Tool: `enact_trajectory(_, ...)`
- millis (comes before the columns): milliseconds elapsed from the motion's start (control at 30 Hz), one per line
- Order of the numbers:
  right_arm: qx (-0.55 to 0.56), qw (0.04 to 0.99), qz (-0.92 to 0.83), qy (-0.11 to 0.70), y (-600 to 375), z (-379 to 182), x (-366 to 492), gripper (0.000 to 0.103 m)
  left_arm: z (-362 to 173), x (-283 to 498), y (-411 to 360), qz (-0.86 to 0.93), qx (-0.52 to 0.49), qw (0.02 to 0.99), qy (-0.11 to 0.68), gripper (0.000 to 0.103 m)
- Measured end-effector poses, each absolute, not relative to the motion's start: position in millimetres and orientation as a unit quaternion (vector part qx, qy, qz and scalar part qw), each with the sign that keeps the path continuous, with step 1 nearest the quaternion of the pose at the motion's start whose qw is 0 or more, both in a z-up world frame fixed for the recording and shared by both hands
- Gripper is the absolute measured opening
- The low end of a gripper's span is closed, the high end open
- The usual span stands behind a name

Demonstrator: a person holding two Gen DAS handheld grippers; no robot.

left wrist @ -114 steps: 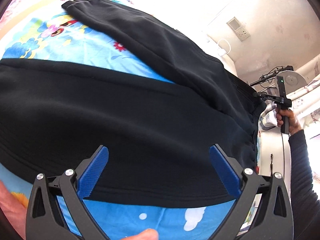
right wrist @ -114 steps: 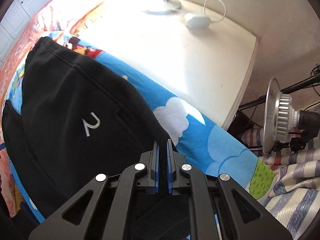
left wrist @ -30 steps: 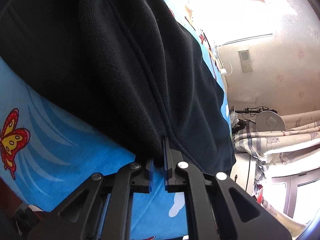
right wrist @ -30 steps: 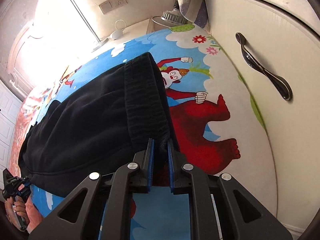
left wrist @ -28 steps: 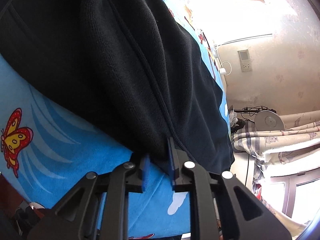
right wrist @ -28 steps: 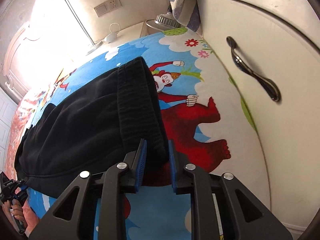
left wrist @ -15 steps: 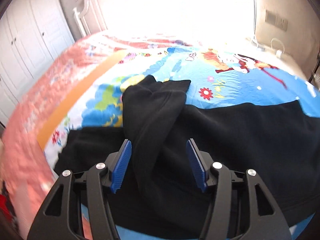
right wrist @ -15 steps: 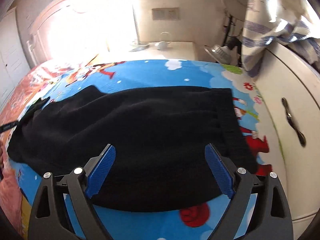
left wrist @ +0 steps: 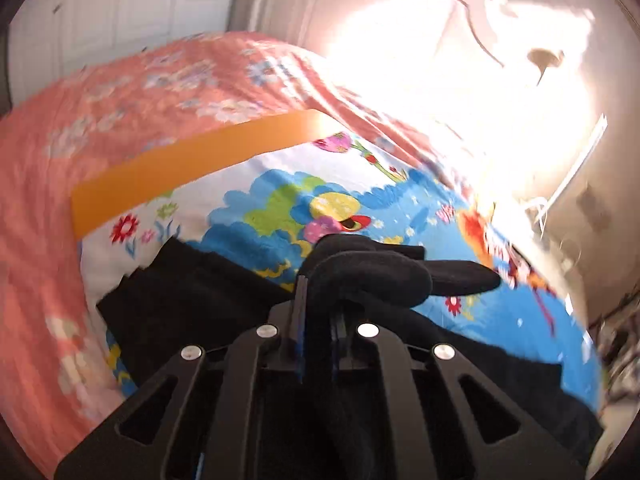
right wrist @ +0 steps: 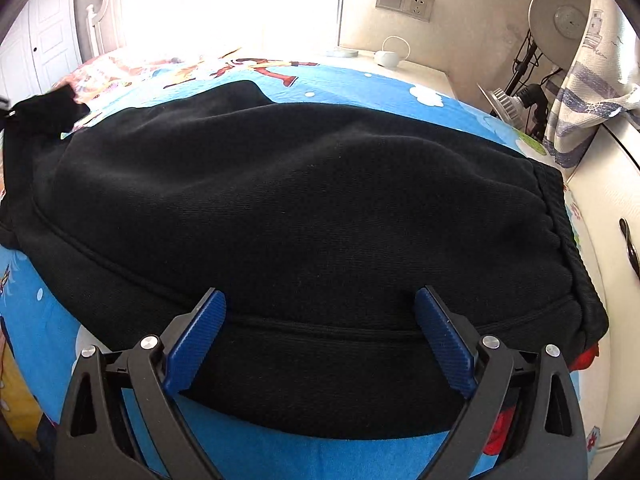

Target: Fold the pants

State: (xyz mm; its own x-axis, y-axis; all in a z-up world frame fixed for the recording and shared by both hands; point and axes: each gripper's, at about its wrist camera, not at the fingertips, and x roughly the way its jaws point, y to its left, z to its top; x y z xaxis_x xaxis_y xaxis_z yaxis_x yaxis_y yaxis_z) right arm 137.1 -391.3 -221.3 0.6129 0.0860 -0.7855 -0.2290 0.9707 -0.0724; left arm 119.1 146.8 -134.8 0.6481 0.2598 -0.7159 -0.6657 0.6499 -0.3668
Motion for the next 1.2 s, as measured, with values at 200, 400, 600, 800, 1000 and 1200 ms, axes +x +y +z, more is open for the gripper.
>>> enact_trajectory(200,-0.084,0.887,0.101,0.443,-393,-220,141,0.092,-216,9,218,0.247,-0.516,0.772,0.278,0.036)
enact_trajectory(400,-0.083,0.886,0.103,0.444,-393,-220,141,0.092,-233,1,234,0.196,-0.585,0.750,0.237,0.040)
enact_trajectory(600,-0.086,0.884,0.106,0.447,-394,-220,143,0.093,-254,38,254,0.161,-0.617,0.728,0.252,0.014)
enact_trajectory(800,-0.079,0.882,0.108,0.452,-397,-220,147,0.096,-207,14,231,0.206,-0.548,0.776,0.235,0.005)
enact_trajectory(1000,-0.083,0.875,0.118,0.461,-399,-218,151,0.097,-257,-1,238,0.194,-0.602,0.735,0.243,0.023)
enact_trajectory(1200,-0.083,0.874,0.116,0.465,-398,-219,153,0.098,-257,12,263,0.176,-0.619,0.726,0.240,0.017)
